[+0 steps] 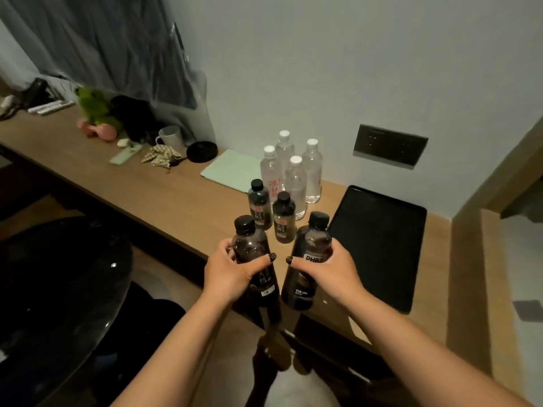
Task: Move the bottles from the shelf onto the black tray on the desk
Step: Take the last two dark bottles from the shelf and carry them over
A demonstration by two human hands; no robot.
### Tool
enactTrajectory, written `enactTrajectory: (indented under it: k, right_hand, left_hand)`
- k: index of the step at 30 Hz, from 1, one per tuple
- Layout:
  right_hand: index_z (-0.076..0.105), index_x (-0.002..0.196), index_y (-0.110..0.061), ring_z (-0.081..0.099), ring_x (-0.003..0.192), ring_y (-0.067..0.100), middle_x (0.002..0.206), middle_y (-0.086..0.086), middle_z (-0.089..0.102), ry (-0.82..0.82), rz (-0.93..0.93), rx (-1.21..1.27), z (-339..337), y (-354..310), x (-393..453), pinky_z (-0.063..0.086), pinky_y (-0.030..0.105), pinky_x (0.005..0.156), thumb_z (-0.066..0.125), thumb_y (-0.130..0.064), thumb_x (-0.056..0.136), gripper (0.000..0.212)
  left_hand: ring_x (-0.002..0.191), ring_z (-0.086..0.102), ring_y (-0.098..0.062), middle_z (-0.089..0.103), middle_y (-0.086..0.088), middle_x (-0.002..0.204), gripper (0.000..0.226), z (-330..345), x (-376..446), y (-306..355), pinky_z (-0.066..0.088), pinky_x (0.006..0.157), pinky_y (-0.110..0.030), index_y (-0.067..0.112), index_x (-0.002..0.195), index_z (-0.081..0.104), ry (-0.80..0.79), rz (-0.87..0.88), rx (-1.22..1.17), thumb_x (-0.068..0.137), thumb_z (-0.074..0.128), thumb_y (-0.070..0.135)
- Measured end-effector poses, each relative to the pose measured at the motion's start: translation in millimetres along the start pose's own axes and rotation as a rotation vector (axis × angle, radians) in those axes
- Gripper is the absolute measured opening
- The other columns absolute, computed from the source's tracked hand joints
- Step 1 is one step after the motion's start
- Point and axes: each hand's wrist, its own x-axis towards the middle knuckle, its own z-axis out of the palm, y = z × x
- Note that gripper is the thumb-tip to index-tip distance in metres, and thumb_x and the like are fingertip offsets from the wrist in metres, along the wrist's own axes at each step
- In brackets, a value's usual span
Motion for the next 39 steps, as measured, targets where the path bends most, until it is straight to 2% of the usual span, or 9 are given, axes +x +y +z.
enactTrajectory:
  k: [3, 8, 15, 19, 22, 25, 30, 35, 39]
  right_hand:
    - [0.057, 0.101, -0.028, 0.059, 0.09, 0.004, 0.096, -0.014, 0.063, 0.049, -0.033, -0.084, 26, -8, 32, 0.047, 0.022, 0.074, 0.087, -0.032, 0.057, 0.053]
    - [0.059, 0.1, -0.023, 0.059, 0.096, 0.01, 0.098, -0.01, 0.064, 0.198, 0.041, -0.216, 76, -8, 79, 0.052, 0.032, 0.085, 0.086, -0.036, 0.055, 0.054]
    - [0.054, 0.096, -0.024, 0.058, 0.096, 0.014, 0.098, -0.004, 0.064, 0.455, 0.181, -0.214, 139, -10, 114, 0.048, 0.028, 0.081, 0.087, -0.022, 0.057, 0.051]
    - [0.059, 0.102, -0.02, 0.06, 0.097, 0.016, 0.101, -0.002, 0.066, 0.539, 0.242, -0.196, 154, 0, 123, 0.048, 0.027, 0.079, 0.088, -0.023, 0.055, 0.055]
    - [0.06, 0.102, -0.02, 0.06, 0.097, 0.014, 0.101, -0.003, 0.066, 0.559, 0.248, -0.191, 160, 6, 122, 0.046, 0.025, 0.08, 0.087, -0.023, 0.055, 0.055]
    - [0.058, 0.105, -0.022, 0.058, 0.098, 0.012, 0.104, -0.003, 0.064, 0.562, 0.231, -0.181, 163, 8, 119, 0.044, 0.022, 0.08, 0.086, -0.023, 0.057, 0.055]
    - [0.05, 0.108, -0.023, 0.054, 0.11, 0.017, 0.113, 0.002, 0.058, 0.465, 0.28, -0.151, 155, 8, 123, 0.044, 0.027, 0.089, 0.085, -0.016, 0.058, 0.061]
    - [0.044, 0.125, -0.02, 0.048, 0.116, 0.015, 0.127, 0.002, 0.051, 0.138, 0.422, -0.135, 114, -5, 120, 0.041, 0.027, 0.093, 0.084, -0.013, 0.059, 0.077]
    - [0.039, 0.139, -0.015, 0.049, 0.109, 0.013, 0.128, 0.004, 0.05, -0.052, 0.504, -0.096, 63, -29, 121, 0.043, 0.025, 0.088, 0.075, -0.005, 0.072, 0.076]
  left_hand:
    - [0.089, 0.057, -0.007, 0.057, 0.018, 0.09, 0.051, -12, 52, 1, 0.046, 0.082, -0.028, 0.029, 0.099, 0.049, -0.077, 0.035, 0.045, 0.064, 0.085, 0.023]
    - [0.093, 0.054, -0.01, 0.057, 0.012, 0.095, 0.06, -23, 141, -9, 0.044, 0.079, -0.025, 0.023, 0.108, 0.049, -0.229, 0.064, 0.215, 0.061, 0.086, 0.024]
    - [0.088, 0.058, -0.011, 0.061, 0.008, 0.094, 0.06, -29, 218, -24, 0.043, 0.068, -0.019, 0.021, 0.101, 0.049, -0.43, 0.081, 0.274, 0.055, 0.086, 0.01]
    - [0.091, 0.063, -0.019, 0.064, 0.0, 0.093, 0.061, -25, 237, -34, 0.055, 0.076, -0.034, 0.024, 0.093, 0.048, -0.509, 0.066, 0.215, 0.047, 0.083, 0.006]
    - [0.084, 0.061, -0.013, 0.061, 0.003, 0.09, 0.056, -25, 242, -35, 0.049, 0.058, -0.012, 0.018, 0.096, 0.046, -0.565, 0.142, 0.237, 0.056, 0.082, 0.0]
    - [0.078, 0.058, -0.003, 0.06, 0.005, 0.091, 0.057, -28, 243, -33, 0.044, 0.052, -0.007, 0.014, 0.103, 0.047, -0.609, 0.182, 0.243, 0.06, 0.082, 0.003]
    - [0.1, 0.059, -0.014, 0.062, 0.005, 0.105, 0.062, -29, 246, -34, 0.042, 0.081, -0.023, 0.023, 0.109, 0.044, -0.671, 0.188, 0.306, 0.062, 0.083, 0.012]
    - [0.12, 0.052, -0.019, 0.057, 0.0, 0.123, 0.069, -39, 250, -20, 0.042, 0.099, -0.031, 0.026, 0.116, 0.045, -0.706, 0.097, 0.3, 0.061, 0.086, 0.016]
    - [0.122, 0.042, -0.009, 0.044, 0.008, 0.137, 0.069, -49, 244, 17, 0.045, 0.082, -0.015, 0.024, 0.132, 0.045, -0.539, 0.109, 0.2, 0.073, 0.079, 0.017]
